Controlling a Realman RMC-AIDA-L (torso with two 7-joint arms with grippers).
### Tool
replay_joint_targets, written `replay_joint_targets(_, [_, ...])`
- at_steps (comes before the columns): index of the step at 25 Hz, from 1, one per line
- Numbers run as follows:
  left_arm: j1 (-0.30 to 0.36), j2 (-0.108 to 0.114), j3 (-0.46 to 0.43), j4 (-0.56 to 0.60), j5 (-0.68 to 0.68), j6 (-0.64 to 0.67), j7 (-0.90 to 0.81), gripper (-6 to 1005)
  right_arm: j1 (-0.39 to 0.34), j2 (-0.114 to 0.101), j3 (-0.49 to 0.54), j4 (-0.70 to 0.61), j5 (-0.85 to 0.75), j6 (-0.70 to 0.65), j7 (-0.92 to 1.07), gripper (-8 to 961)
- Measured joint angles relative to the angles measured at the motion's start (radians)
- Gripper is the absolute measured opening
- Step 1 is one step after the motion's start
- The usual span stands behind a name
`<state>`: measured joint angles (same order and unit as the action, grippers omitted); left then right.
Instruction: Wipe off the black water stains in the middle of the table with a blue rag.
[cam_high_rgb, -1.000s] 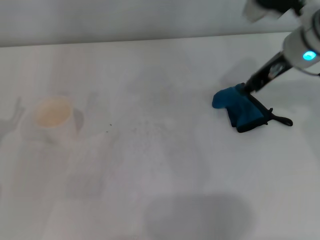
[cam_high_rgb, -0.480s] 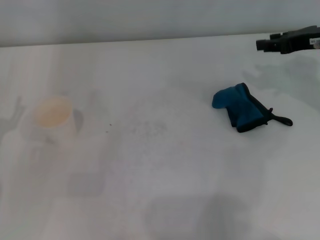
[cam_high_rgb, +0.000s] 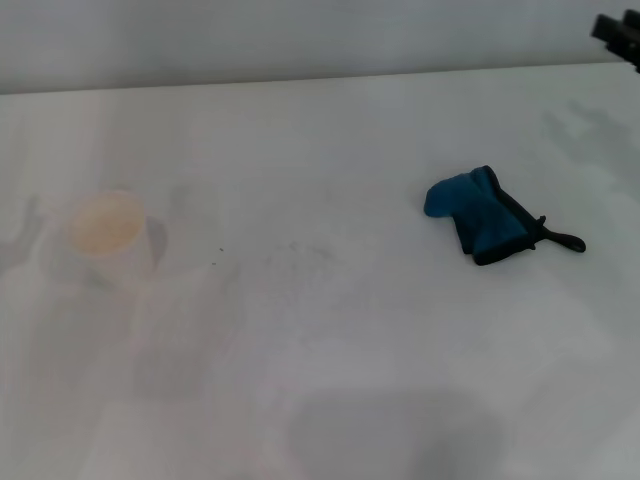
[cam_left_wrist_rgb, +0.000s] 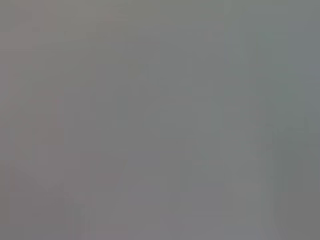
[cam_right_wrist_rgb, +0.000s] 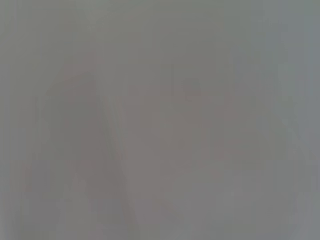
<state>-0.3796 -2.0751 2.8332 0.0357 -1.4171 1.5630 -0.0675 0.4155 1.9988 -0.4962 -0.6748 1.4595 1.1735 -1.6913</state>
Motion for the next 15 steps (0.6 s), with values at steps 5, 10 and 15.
replay_joint_targets(5, [0.002, 0.000, 0.000, -0.001, 0.000, 0.000, 0.000, 890, -0.006, 0.003, 0.057, 0.141, 0.138, -0.043, -0.253, 484])
replay_joint_targets(10, [0.003, 0.001, 0.000, -0.001, 0.000, 0.000, 0.000, 890, -0.004, 0.009, 0.123, 0.364, 0.394, -0.039, -0.623, 483])
replay_joint_targets(15, [0.004, 0.001, 0.000, -0.018, -0.001, -0.001, 0.000, 890, -0.001, 0.011, 0.131, 0.520, 0.622, -0.034, -0.885, 481])
